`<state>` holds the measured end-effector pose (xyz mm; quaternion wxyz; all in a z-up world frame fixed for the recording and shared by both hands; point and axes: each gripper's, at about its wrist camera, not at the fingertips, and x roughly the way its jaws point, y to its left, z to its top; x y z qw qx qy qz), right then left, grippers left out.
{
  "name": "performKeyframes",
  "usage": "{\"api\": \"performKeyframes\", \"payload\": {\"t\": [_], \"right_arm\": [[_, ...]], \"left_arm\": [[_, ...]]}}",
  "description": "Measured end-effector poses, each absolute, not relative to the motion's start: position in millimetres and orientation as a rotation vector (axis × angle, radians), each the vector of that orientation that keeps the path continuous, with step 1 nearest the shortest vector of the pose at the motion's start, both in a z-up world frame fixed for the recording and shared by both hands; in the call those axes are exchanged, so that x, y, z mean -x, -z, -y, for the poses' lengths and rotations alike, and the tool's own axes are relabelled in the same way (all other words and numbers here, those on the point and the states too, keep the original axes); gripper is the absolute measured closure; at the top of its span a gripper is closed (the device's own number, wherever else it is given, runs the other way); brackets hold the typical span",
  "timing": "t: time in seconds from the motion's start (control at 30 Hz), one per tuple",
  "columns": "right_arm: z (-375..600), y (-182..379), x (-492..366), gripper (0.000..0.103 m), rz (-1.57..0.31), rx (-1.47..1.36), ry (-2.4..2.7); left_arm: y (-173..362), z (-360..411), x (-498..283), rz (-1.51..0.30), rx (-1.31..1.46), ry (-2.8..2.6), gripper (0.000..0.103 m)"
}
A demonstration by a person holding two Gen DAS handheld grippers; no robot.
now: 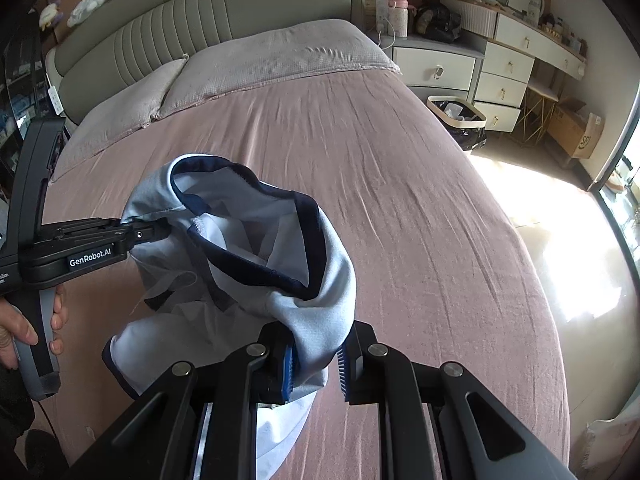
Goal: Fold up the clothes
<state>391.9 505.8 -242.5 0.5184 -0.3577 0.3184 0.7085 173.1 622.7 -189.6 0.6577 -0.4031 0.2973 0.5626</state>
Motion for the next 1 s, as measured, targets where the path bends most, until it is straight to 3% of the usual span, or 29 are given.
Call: {"api": "performKeyframes", "payload": {"t": [0.47,0.53,0.57,0.6,0.63,1.0], "right_arm": [[-494,194,-385,0.090,-0.691,0.798,-1.751],[-493,194,-382,0.090,-0.683,0.806,-1.750],[-492,196,-382,0.090,-0.685,0.812,-1.747],[-491,196,-382,0.090,-0.690,0.810,-1.747],[-490,196,-383,0.090,-0.696,0.809,-1.748],[-494,199,-385,0.090,-0.711,0.821,-1.764]], "left_arm": [[98,-584,-119,-0.521,0.839,-1.240,0.092],[102,-584,-128,-0.589,0.835,-1.242,0.079],[105,-584,-133,-0.626,0.828,-1.248,0.051],[109,-584,-138,-0.647,0.823,-1.244,0.014],[112,-584,-143,-0.651,0.820,-1.230,0.004],[157,-624,-173,-0.712,0.808,-1.140,0.001]]}}
